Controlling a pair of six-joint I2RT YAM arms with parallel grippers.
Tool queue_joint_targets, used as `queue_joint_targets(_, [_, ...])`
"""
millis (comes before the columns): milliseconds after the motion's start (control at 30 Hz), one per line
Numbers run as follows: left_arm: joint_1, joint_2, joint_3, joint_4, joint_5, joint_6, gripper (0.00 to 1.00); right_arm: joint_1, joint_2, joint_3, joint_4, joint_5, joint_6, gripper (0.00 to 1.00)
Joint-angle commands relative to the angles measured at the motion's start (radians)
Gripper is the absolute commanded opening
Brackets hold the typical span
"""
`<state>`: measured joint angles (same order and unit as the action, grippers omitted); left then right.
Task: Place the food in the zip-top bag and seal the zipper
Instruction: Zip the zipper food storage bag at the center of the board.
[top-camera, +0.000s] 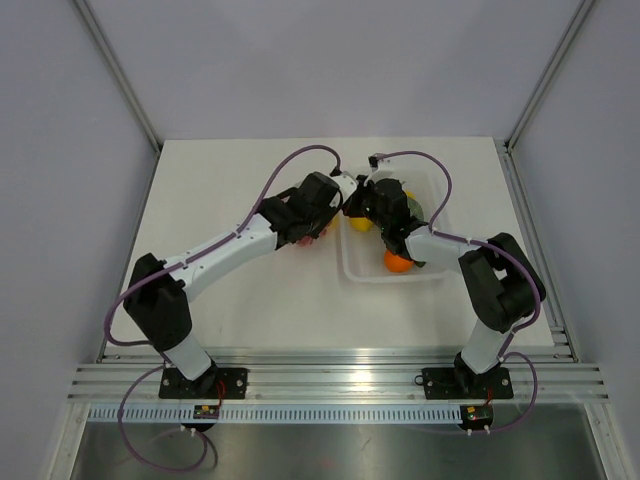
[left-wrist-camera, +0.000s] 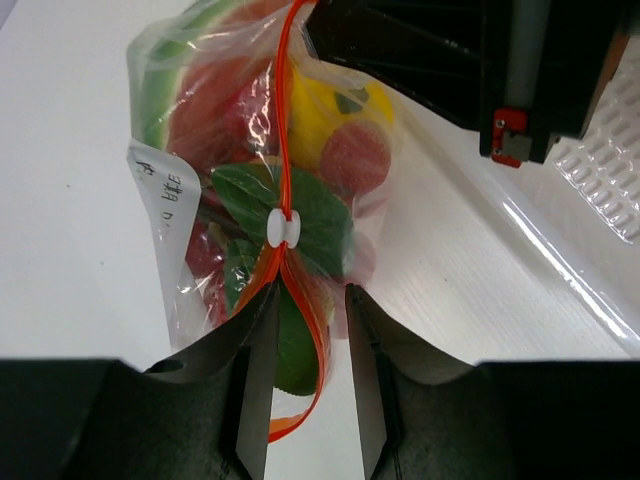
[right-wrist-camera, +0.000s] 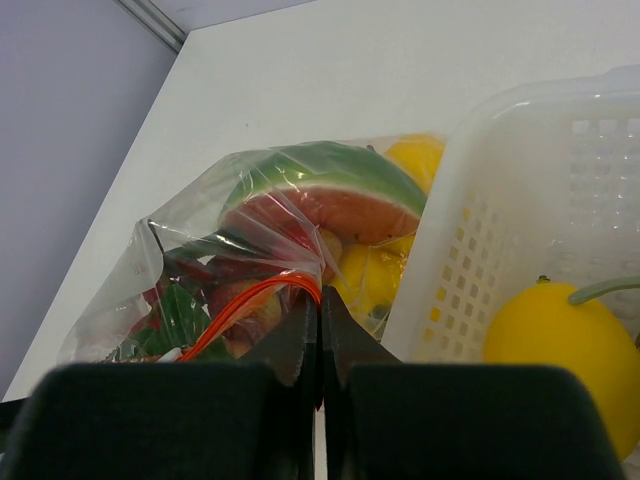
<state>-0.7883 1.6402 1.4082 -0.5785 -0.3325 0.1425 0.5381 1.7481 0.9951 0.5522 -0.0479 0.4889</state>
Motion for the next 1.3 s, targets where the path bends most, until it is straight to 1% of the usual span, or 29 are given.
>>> queue_joint_targets(0, [-0.005,0.024,0.064,0.058,-0.045,0.032,0.36,-0.010,-0.022,0.037,0.020,-0.015,-0.021,0.00])
queue_joint_targets(267, [-0.005,0.104,0.100,0.080,-0.095,0.075,0.36,-0.012,-0.018,0.046,0.015,-0.020,-0.018,0.00])
queue_joint_targets(733, [-0.005,0.144,0.115,0.109,-0.120,0.106,0.32,-0.023,-0.019,0.043,0.017,-0.026,-0.015,0.00])
queue_joint_targets(967, [-0.005,0.167,0.114,0.118,-0.163,0.134,0.31,-0.027,-0.015,0.039,0.025,-0.033,-0.009,0.00])
queue_joint_targets(1033, [-0.005,0.168,0.112,0.124,-0.174,0.137,0.25,-0.030,-0.013,0.039,0.026,-0.033,-0.006,0.00])
queue_joint_targets(1067, [-0.003,0.170,0.113,0.124,-0.175,0.137,0.20,-0.030,-0.013,0.039,0.026,-0.035,-0.009,0.00])
queue_joint_targets(1167, [-0.003,0.167,0.109,0.126,-0.188,0.141,0.11,-0.036,-0.015,0.036,0.026,-0.032,-0.006,0.00])
queue_joint_targets(1200, [-0.005,0.167,0.103,0.128,-0.191,0.140,0.09,-0.039,-0.016,0.036,0.026,-0.030,-0.003,0.00])
queue_joint_targets(1233, [-0.005,0.156,0.092,0.132,-0.191,0.140,0.03,-0.050,-0.010,0.036,0.032,-0.030,0.002,0.00])
queue_joint_targets(1267, [-0.005,0.156,0.092,0.132,-0.191,0.140,0.02,-0.050,-0.010,0.036,0.032,-0.030,0.004,0.00])
